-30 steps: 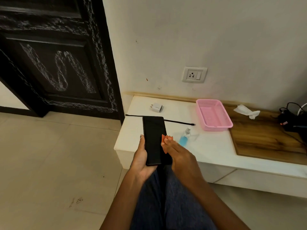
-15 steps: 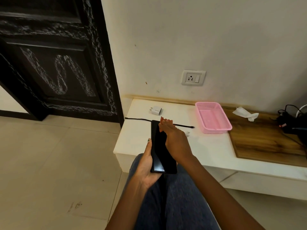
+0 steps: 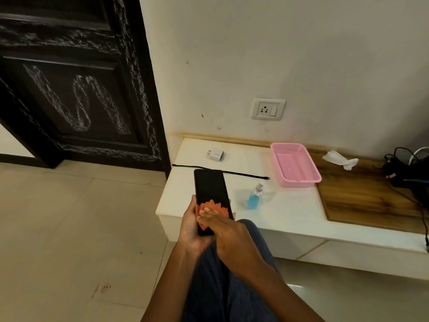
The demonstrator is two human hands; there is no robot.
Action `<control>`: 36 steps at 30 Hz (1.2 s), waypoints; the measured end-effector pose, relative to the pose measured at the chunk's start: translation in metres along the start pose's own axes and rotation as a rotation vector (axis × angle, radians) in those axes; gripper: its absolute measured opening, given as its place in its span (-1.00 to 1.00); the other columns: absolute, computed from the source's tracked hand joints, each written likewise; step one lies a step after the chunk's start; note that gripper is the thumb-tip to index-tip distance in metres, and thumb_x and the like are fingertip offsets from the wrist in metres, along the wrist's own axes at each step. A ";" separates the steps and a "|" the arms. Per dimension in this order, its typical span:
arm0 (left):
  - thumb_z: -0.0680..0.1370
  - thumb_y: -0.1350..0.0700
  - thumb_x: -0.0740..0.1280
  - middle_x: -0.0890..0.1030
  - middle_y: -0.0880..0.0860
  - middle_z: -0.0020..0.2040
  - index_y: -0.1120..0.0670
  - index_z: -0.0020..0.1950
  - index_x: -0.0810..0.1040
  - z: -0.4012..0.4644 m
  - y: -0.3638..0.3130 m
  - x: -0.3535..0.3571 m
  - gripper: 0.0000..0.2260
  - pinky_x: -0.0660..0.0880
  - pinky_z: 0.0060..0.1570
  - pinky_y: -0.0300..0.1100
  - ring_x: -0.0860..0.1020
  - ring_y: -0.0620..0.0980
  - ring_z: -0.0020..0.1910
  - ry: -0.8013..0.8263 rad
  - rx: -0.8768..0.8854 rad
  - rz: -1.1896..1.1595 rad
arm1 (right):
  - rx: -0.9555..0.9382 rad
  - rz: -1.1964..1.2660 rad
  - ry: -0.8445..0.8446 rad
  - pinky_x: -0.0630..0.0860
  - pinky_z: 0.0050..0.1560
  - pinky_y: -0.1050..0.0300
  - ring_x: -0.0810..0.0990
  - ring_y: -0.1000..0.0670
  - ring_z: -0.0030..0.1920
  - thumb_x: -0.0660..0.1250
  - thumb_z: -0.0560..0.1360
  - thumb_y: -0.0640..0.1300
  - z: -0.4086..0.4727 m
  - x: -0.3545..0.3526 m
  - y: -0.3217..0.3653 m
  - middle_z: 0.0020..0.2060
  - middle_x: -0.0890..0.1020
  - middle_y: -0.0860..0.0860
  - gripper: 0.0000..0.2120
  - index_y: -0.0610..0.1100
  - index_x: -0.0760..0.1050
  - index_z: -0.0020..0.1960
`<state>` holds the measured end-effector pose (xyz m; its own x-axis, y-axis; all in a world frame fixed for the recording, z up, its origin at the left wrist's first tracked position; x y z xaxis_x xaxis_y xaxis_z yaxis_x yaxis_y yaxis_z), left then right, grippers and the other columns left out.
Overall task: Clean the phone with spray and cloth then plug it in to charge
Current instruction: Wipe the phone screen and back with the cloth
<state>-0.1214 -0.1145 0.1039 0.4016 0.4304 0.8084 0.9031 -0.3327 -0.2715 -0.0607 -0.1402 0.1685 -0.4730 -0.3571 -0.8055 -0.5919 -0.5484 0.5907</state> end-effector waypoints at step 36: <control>0.54 -0.22 0.16 0.60 0.18 0.21 0.08 0.24 0.59 -0.003 -0.010 0.019 -0.51 0.49 0.20 0.00 0.59 0.11 0.17 0.164 0.046 0.175 | 0.015 0.005 -0.366 0.26 0.34 0.05 0.36 -0.14 0.37 0.17 0.54 -0.25 0.045 -0.059 -0.018 0.30 0.47 -0.17 -0.70 -0.22 0.46 0.25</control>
<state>-0.1229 -0.1057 0.1239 0.5255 0.2260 0.8202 0.8296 -0.3499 -0.4351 -0.0519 -0.0752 0.2072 -0.6764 -0.0642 -0.7337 -0.5972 -0.5353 0.5973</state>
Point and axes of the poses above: each hand's wrist, its own z-axis towards the middle knuckle, its own x-axis out of the palm, y = z × x, the point moved 6 cm from there along z, towards the middle knuckle
